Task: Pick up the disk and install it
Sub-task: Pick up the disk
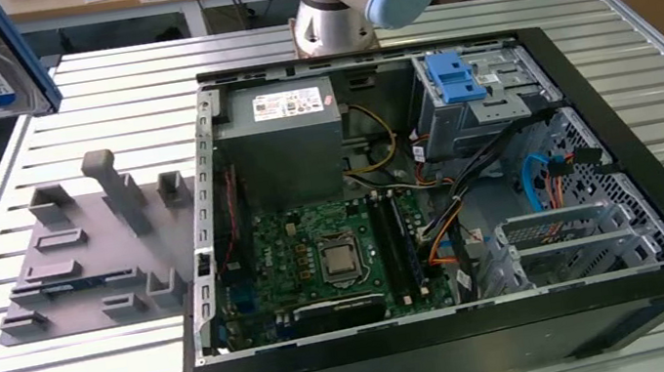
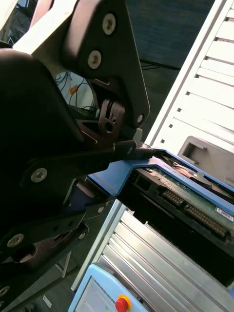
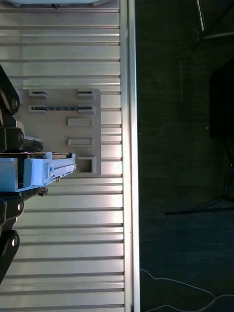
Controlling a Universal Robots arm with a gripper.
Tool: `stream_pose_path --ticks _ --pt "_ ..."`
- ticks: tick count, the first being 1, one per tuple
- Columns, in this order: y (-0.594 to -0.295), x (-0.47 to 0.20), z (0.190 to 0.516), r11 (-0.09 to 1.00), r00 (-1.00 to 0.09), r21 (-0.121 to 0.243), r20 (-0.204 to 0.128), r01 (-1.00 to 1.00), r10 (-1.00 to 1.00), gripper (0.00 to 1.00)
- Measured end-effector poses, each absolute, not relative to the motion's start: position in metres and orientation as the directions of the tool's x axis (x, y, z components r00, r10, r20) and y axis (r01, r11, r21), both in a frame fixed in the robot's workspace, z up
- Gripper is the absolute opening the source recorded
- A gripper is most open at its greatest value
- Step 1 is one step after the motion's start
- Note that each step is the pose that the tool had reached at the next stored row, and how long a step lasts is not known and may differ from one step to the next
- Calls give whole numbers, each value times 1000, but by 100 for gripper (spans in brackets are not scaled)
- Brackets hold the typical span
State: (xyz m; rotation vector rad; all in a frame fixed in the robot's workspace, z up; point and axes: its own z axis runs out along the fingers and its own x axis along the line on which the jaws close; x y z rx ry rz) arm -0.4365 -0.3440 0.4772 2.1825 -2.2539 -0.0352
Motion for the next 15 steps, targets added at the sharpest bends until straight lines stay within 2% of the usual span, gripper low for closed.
stream_pose_path --ticks 7,15 --pt "-345 -436 485 32 -32 19 -13 -999 -999 36" --pt "-359 -436 485 32 -32 19 -13 -999 -999 36"
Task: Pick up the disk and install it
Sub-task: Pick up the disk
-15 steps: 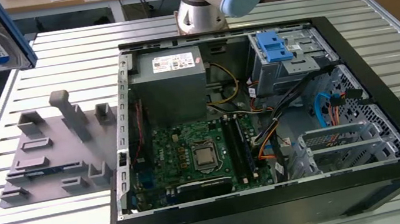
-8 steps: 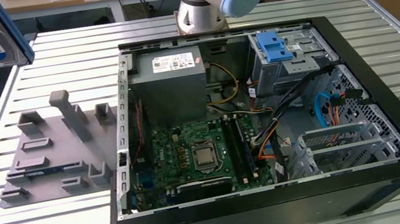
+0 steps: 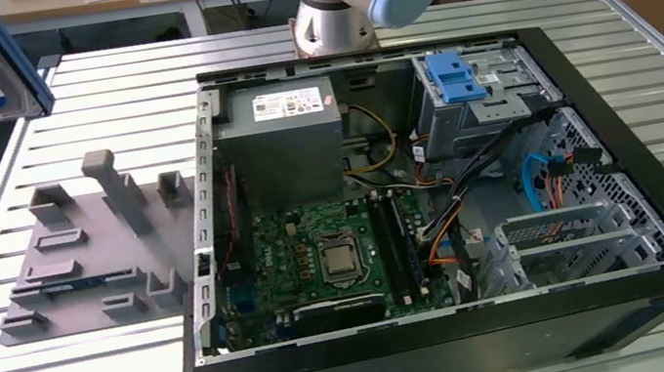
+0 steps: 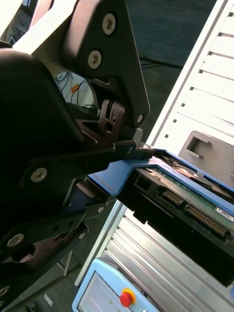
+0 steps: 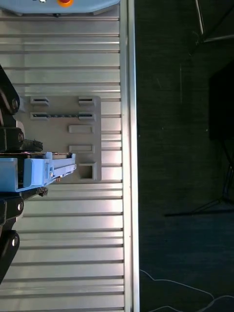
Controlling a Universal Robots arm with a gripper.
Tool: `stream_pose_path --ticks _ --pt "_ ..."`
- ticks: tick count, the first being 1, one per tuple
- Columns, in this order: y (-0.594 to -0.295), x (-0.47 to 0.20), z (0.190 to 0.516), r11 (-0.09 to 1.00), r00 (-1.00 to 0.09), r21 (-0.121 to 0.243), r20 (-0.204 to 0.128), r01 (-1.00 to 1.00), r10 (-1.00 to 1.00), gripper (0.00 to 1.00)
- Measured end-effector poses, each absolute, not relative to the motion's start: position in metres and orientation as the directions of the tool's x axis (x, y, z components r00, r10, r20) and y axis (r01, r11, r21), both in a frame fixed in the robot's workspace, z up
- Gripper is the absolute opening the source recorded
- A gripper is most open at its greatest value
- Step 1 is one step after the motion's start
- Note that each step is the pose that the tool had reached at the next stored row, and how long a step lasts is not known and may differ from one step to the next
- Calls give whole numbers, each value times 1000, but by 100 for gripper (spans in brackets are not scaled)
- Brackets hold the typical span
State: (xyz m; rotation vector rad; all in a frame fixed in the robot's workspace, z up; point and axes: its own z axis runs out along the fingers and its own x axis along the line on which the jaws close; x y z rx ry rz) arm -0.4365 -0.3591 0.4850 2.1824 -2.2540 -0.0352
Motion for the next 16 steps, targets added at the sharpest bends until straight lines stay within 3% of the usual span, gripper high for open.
stream_pose_path --ticks 16 --pt "-377 -420 485 33 -33 24 -13 -999 -999 36"
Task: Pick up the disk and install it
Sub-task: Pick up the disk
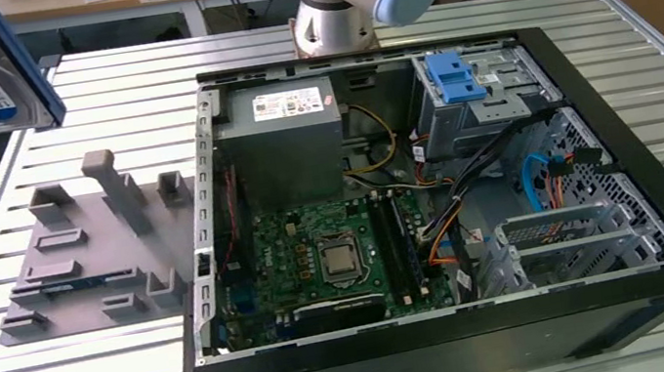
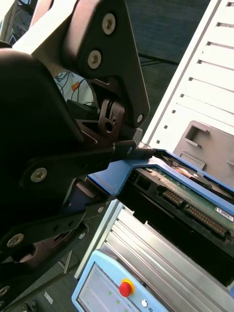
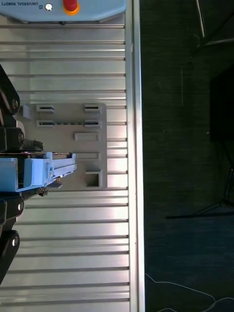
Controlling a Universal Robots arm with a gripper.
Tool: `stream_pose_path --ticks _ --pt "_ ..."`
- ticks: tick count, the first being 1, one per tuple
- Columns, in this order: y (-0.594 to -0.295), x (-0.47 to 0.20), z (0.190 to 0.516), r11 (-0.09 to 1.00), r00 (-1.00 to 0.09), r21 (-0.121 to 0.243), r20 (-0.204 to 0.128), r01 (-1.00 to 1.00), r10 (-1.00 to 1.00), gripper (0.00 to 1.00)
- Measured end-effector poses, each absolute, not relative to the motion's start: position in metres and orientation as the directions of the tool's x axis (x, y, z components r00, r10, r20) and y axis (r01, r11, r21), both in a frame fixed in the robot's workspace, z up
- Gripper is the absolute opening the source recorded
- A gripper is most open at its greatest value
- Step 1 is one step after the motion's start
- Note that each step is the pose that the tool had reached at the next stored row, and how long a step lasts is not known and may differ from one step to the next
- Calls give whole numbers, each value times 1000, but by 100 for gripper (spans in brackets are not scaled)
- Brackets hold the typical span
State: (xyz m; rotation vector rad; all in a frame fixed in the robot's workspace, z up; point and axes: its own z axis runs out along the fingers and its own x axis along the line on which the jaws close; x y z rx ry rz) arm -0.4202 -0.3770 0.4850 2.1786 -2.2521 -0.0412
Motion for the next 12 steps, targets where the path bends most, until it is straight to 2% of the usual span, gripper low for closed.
stream_pose_path --ticks 12 --pt "-383 -395 485 33 -33 34 -12 -999 -999 36"
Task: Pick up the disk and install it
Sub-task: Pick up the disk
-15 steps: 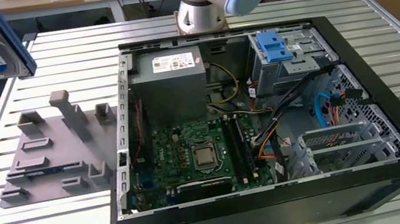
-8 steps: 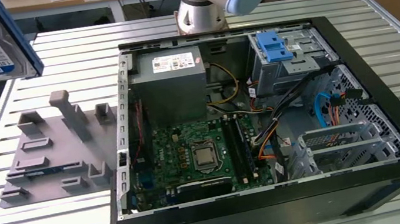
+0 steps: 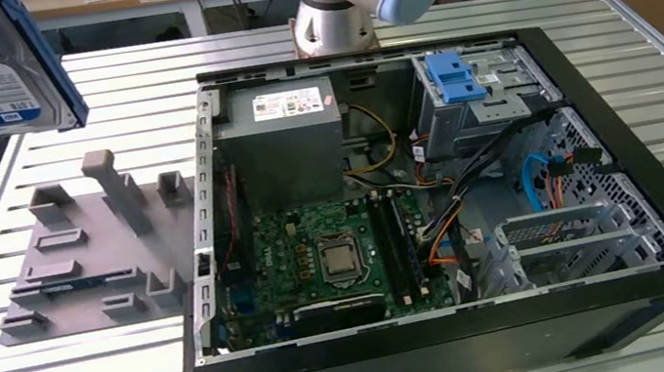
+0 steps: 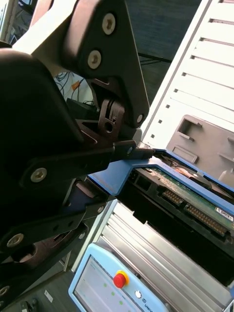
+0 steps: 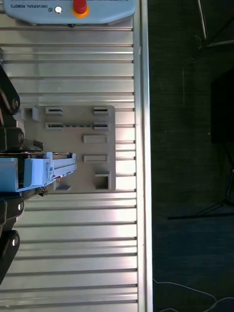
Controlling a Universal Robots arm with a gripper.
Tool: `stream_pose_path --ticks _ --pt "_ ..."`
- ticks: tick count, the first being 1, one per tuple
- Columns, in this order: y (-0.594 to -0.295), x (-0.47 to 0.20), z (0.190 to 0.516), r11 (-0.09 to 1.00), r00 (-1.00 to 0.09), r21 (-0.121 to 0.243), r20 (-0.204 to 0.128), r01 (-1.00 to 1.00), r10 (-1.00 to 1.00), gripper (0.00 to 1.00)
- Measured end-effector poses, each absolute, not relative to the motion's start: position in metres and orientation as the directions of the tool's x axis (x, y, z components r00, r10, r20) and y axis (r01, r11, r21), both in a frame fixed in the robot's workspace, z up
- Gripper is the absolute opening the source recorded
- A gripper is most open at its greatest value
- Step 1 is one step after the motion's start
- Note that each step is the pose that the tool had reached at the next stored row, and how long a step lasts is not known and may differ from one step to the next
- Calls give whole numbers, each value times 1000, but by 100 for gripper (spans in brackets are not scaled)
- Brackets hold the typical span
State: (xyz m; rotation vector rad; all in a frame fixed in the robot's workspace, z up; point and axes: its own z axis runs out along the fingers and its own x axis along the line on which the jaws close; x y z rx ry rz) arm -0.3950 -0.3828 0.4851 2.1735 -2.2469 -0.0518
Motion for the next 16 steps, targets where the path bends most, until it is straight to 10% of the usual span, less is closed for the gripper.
stream_pose_path --ticks 16 --pt "-389 -360 485 33 -34 49 -12 -998 -999 36"
